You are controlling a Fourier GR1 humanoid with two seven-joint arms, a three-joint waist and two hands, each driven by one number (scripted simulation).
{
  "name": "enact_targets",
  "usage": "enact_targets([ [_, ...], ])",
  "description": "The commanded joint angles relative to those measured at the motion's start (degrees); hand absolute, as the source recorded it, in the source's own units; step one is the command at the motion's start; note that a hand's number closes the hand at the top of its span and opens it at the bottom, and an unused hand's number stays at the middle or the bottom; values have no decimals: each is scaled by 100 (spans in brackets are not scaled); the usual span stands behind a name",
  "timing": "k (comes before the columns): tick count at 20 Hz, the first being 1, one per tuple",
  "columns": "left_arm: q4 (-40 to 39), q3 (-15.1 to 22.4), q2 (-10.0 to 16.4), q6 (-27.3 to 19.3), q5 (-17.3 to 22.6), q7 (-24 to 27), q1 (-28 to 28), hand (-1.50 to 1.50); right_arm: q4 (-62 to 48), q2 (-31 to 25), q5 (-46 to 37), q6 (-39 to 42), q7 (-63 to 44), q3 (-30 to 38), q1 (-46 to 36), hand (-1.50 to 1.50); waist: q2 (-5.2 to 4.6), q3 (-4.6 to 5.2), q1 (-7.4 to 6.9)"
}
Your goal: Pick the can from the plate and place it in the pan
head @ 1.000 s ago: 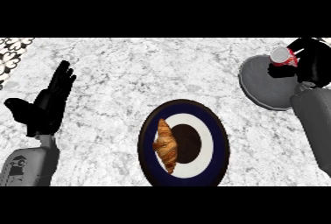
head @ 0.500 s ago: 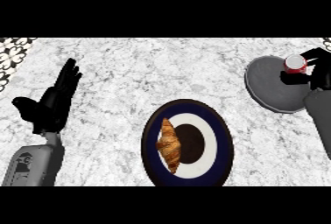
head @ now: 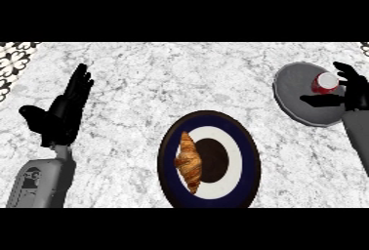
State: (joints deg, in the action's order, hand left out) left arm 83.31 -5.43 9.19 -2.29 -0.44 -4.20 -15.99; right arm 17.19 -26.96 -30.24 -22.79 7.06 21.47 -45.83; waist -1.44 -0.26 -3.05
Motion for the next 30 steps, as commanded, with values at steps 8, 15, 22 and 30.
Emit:
enact_targets([
  [8, -52, -113, 51, -65, -68, 214, 305, 0, 442, 185, 1482, -80, 2101, 1319, 446, -150, 110, 12, 238],
  [15, 291, -279, 199, -20, 98, -263, 391, 0, 1756, 651, 2017, 1501, 1926, 1071, 1477, -150, 252, 41, 519],
  [22, 350, -283, 147, -222, -45, -240, 456, 0, 4052, 868, 2461, 2298, 1722, 899, 2983, -150, 285, 52, 674],
  [30, 236, -382, 247, -41, 83, -137, 460, 0, 7441, 1462, 2723, 2633, 138, 554, 5079, -150, 217, 50, 591],
])
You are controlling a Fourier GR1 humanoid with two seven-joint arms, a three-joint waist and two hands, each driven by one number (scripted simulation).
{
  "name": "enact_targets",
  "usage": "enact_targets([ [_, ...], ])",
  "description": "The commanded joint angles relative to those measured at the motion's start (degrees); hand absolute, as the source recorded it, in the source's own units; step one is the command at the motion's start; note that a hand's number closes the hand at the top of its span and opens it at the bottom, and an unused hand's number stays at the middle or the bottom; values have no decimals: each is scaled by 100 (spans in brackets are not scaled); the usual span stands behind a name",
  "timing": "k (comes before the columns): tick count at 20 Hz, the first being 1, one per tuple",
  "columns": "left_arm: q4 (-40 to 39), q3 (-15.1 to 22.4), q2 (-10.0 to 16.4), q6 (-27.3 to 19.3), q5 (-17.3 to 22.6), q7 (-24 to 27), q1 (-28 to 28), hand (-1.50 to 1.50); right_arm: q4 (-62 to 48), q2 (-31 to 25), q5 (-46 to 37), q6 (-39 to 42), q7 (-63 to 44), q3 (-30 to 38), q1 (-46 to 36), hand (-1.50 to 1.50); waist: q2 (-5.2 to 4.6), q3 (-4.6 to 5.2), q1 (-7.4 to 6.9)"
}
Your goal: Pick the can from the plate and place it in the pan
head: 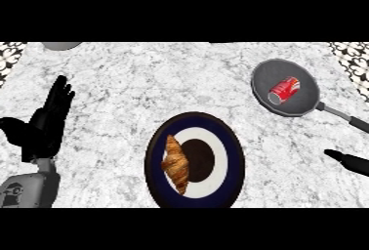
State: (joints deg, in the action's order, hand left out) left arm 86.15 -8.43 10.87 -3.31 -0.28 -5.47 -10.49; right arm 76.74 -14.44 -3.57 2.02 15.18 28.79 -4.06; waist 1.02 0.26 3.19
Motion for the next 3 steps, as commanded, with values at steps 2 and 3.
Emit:
enact_targets([
  [2, 52, 217, -188, -78, -125, 15, -67, 0, 2395, 447, -97, -110, -1079, -301, 1261, -150, -63, -11, -154],
  [3, 167, 190, -122, -20, -107, 57, 40, 0, 2816, 599, -122, -106, -1206, -336, 1653, -150, -57, -11, -149],
])
